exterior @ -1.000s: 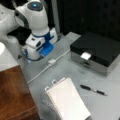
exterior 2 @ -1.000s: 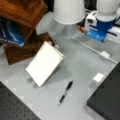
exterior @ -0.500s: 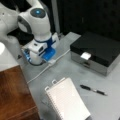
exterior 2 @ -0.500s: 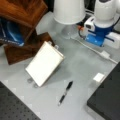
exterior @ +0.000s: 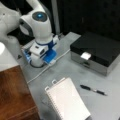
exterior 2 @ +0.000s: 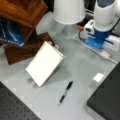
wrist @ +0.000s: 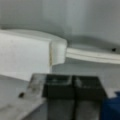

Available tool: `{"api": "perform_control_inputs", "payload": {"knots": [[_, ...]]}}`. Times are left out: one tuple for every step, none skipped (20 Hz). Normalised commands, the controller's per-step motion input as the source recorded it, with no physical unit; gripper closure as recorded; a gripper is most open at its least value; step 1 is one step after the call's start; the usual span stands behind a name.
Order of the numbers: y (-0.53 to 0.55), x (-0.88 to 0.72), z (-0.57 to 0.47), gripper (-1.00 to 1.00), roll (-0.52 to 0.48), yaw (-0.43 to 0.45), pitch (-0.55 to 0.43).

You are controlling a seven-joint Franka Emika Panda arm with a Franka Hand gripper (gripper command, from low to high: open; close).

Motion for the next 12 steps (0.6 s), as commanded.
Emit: {"api": "perform_control_inputs", "payload": {"knots": [[0.18, -0.43, -0.35, 1.00, 0.046, -0.060, -0.276], [0.17, -0.44, -0.34, 1.00, 0.046, -0.066, -0.283], [0.17, -0.45, -0.33, 1.00, 0.049, -0.072, -0.298], [0.18, -0.46, -0.33, 1.00, 0.053, -0.077, -0.311], [0.18, -0.47, -0.33, 1.00, 0.055, -0.082, -0.320], [0.18, -0.48, -0.33, 1.00, 0.057, -0.088, -0.331], [0.19, -0.49, -0.33, 1.00, 0.058, -0.091, -0.338], [0.18, -0.51, -0.32, 1.00, 0.061, -0.092, -0.340], [0.18, -0.52, -0.31, 1.00, 0.065, -0.092, -0.346], [0.15, -0.53, -0.30, 1.00, 0.071, -0.091, -0.353], [0.13, -0.54, -0.29, 1.00, 0.077, -0.085, -0.365], [0.11, -0.55, -0.29, 1.00, 0.082, -0.087, -0.373]]}}
